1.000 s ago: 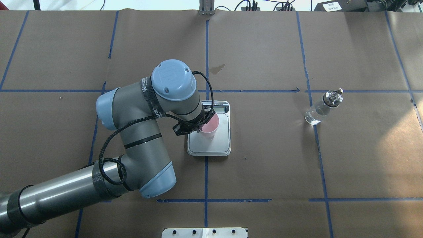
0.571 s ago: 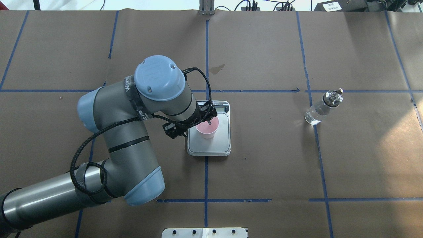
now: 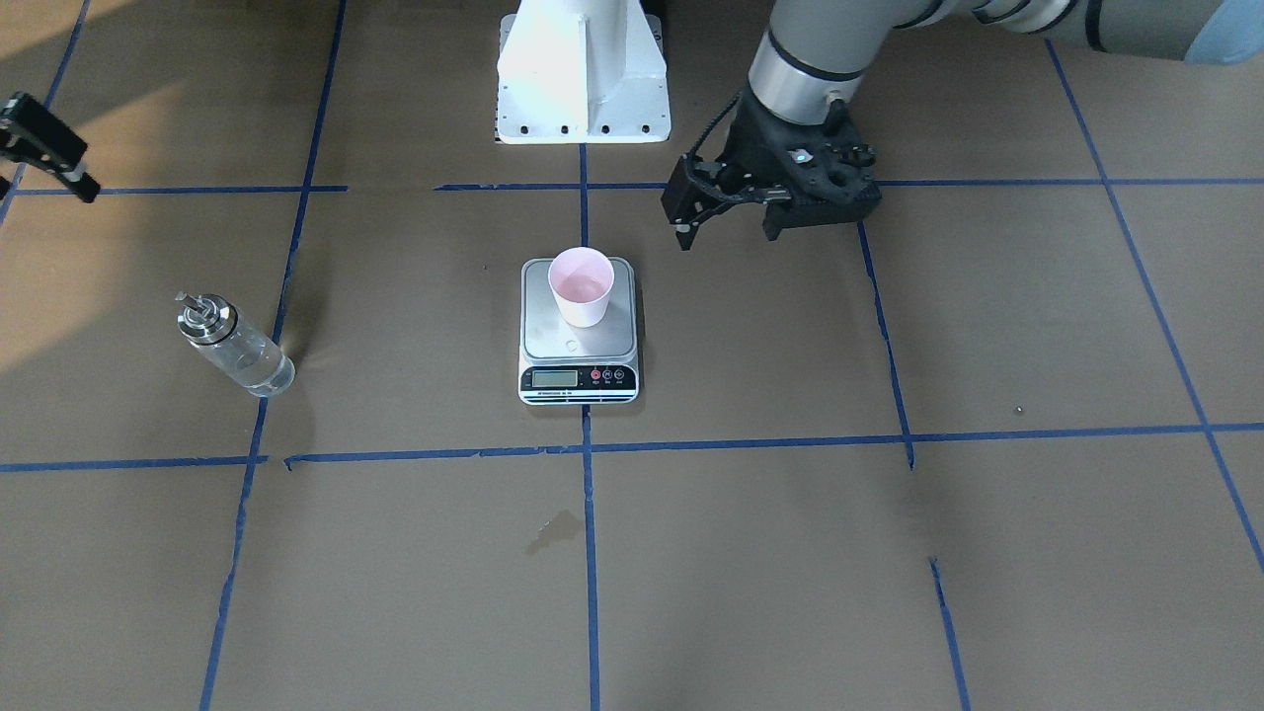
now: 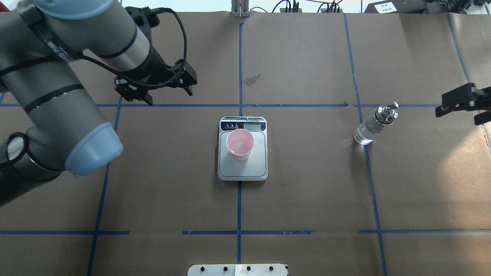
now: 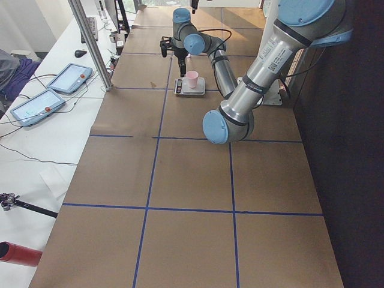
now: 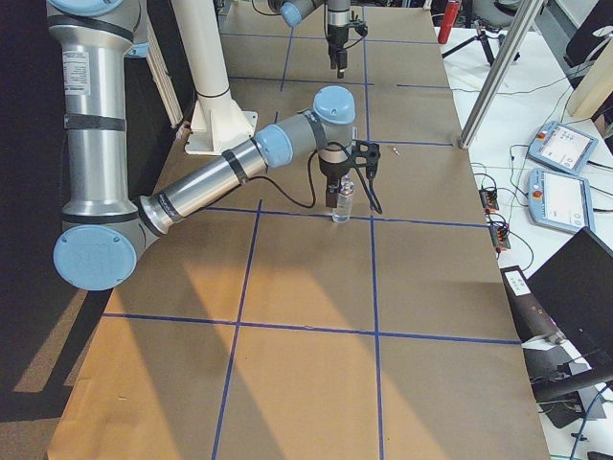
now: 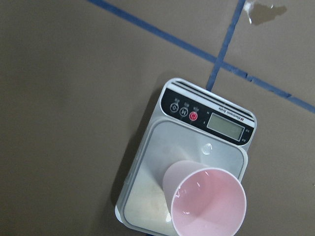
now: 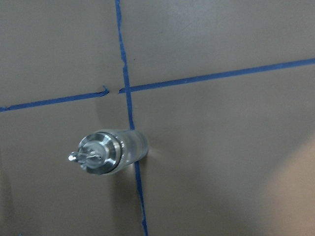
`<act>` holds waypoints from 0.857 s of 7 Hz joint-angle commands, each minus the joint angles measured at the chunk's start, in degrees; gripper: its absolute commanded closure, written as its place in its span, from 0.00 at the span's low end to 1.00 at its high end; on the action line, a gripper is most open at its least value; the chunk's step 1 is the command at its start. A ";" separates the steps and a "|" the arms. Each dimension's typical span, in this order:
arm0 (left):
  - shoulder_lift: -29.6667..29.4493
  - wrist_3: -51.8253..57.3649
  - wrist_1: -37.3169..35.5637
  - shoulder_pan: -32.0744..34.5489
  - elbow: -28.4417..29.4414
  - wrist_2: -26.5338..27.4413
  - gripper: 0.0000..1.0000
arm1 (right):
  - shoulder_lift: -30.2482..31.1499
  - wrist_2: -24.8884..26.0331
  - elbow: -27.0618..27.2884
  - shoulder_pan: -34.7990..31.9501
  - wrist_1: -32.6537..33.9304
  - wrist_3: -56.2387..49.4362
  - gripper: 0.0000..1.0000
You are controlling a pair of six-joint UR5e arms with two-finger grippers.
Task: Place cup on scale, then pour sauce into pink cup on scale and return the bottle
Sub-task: 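Withdraw the left arm while the right gripper reaches toward the glass bottle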
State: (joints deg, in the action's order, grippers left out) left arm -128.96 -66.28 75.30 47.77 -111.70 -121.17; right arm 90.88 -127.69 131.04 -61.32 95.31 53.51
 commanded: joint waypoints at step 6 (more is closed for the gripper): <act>20.67 73.99 0.17 27.19 3.31 6.90 0.00 | 4.75 62.83 -2.67 39.85 -22.85 23.56 0.00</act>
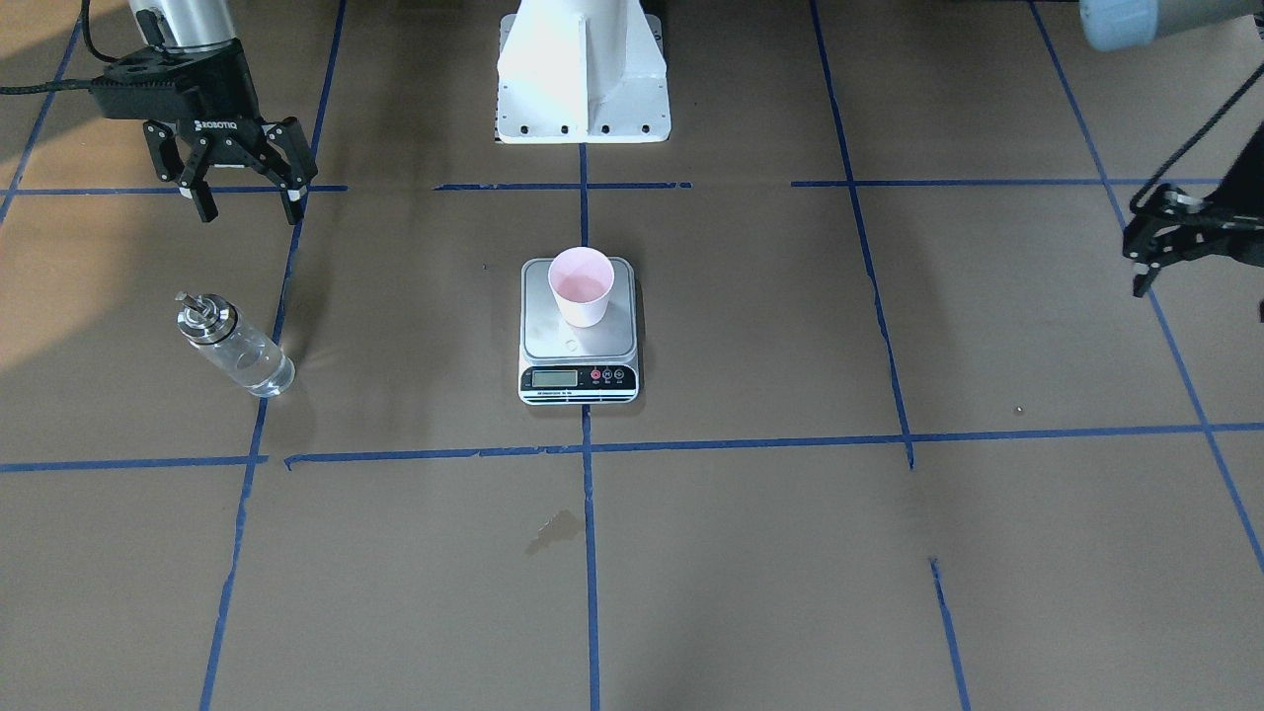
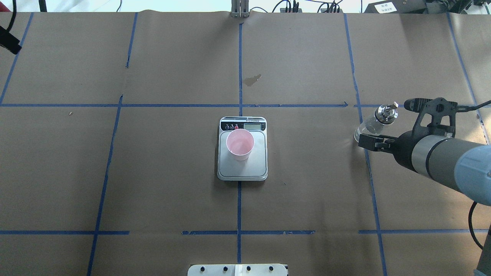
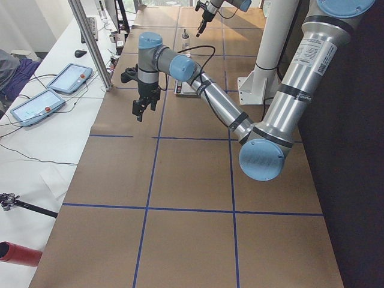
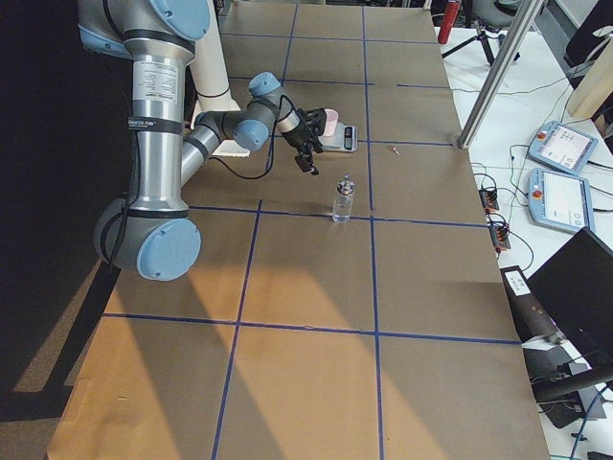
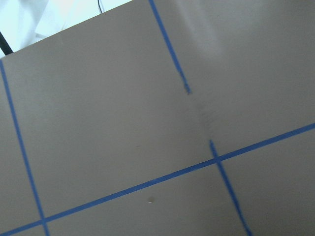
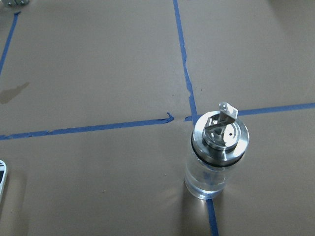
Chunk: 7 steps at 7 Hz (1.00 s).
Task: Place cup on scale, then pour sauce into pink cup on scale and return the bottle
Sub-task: 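Withdraw the left arm while the right gripper reaches toward the glass bottle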
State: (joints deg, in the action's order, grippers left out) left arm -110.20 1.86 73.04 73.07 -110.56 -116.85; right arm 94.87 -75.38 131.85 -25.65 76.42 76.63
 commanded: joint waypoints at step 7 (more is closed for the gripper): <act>7.81 5.87 12.30 2.87 3.86 2.76 0.00 | -4.93 28.25 -26.96 6.40 -15.69 -0.96 0.00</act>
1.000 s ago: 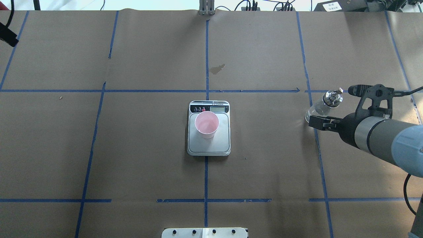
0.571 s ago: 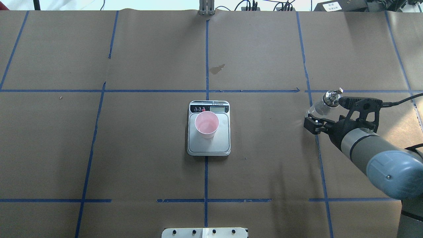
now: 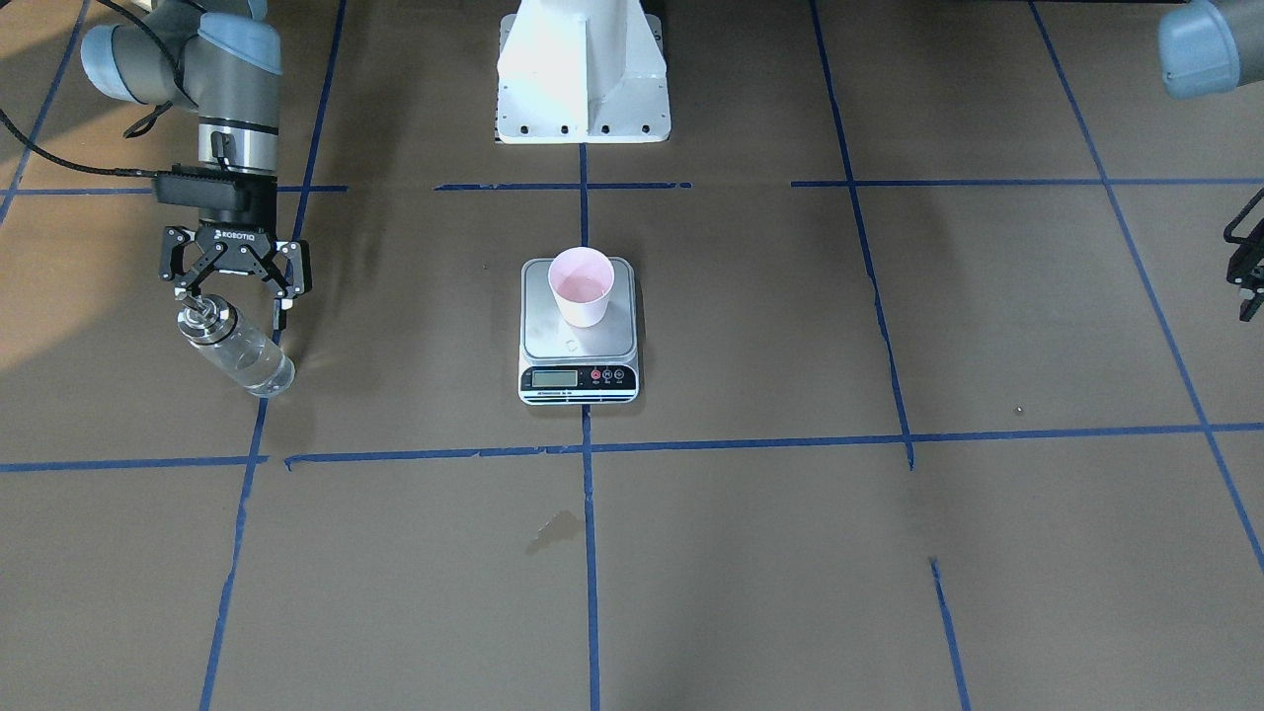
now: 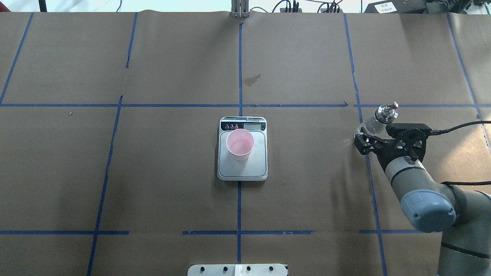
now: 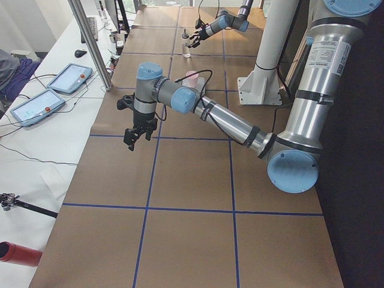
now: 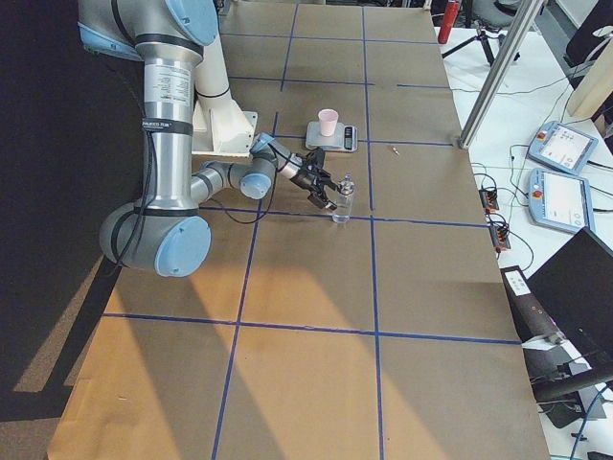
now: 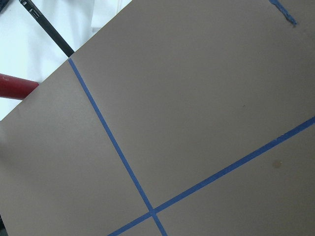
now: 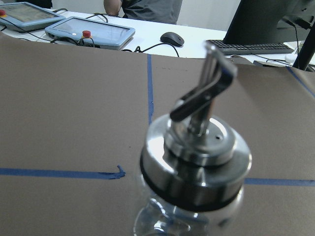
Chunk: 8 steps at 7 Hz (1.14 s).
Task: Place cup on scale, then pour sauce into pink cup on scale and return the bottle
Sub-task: 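Close the right gripper around the glass sauce bottle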
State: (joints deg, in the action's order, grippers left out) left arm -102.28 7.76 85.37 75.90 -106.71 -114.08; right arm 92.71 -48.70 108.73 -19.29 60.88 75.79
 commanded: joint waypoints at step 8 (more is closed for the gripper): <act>-0.64 -3.61 -0.12 -0.05 0.80 -0.17 0.00 | -4.72 1.86 -4.75 -2.68 -0.06 -2.85 0.29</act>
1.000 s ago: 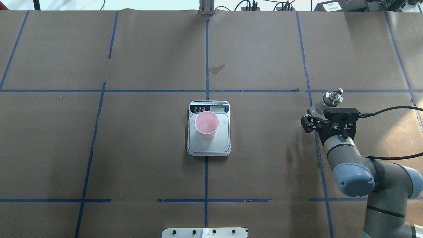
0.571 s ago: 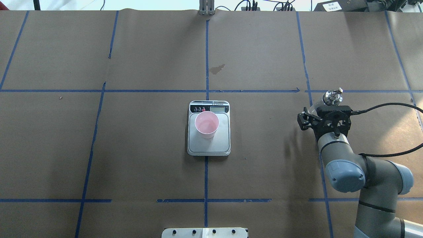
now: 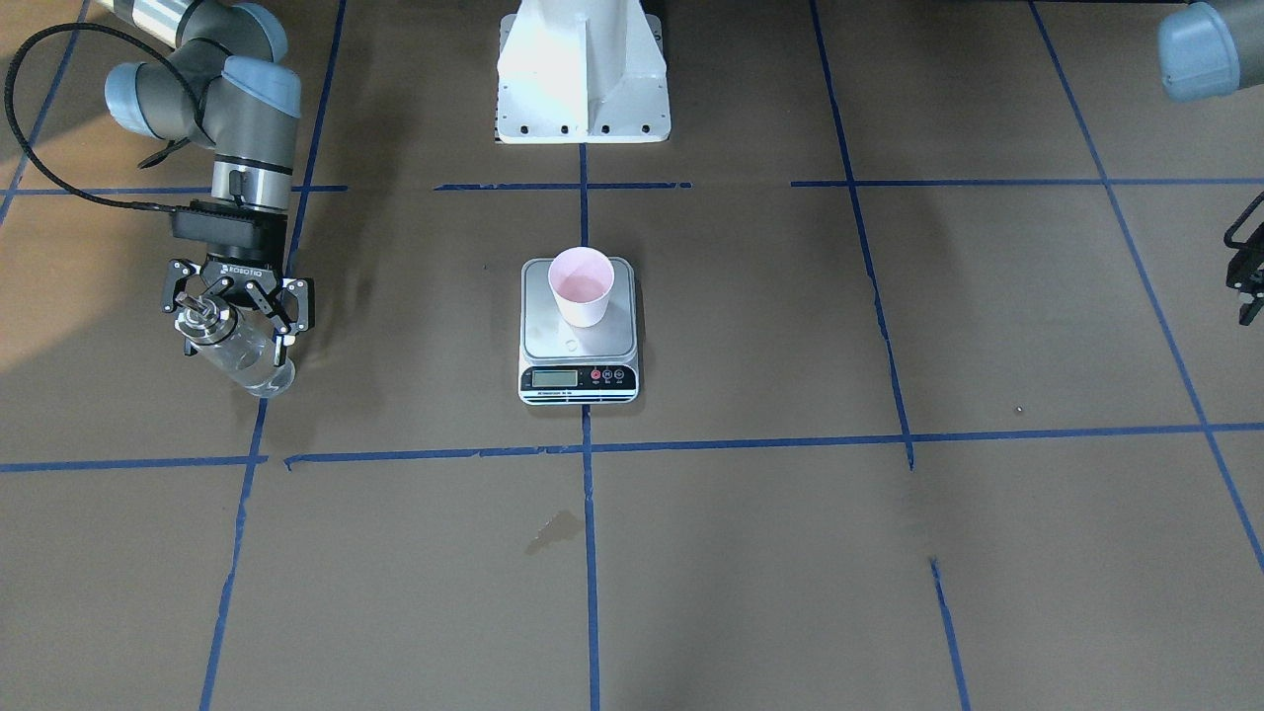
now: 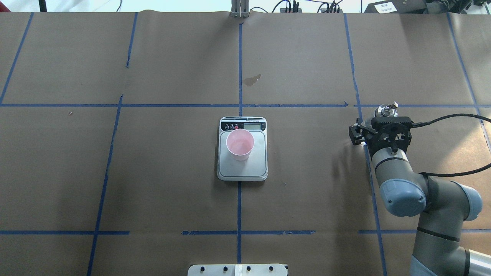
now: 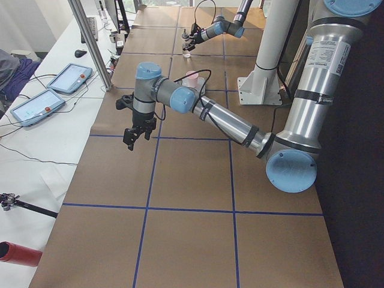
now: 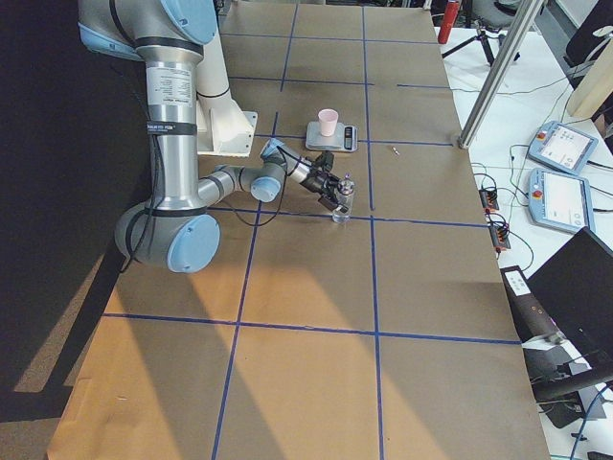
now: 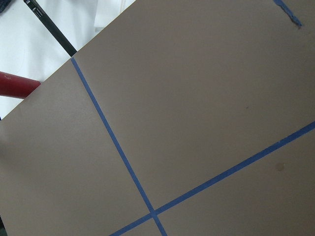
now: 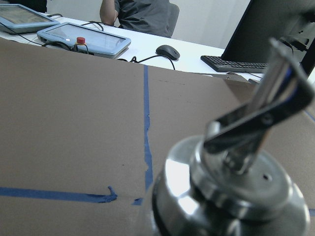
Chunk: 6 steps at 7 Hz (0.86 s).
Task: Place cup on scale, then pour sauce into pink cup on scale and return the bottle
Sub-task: 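Close the right gripper around the glass sauce bottle, then lift the bottle with the right gripper and carry it over the cup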
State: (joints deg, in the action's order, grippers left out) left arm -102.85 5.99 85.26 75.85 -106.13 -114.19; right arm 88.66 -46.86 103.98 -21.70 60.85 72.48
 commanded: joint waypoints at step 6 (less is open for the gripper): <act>0.81 2.15 0.43 0.35 1.18 -0.24 0.00 | -8.89 -6.32 9.39 -5.99 2.85 -17.60 1.00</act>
State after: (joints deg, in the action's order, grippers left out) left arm -102.40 5.42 85.43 75.98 -105.58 -114.35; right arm 84.44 -52.55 112.03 -27.36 61.88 59.02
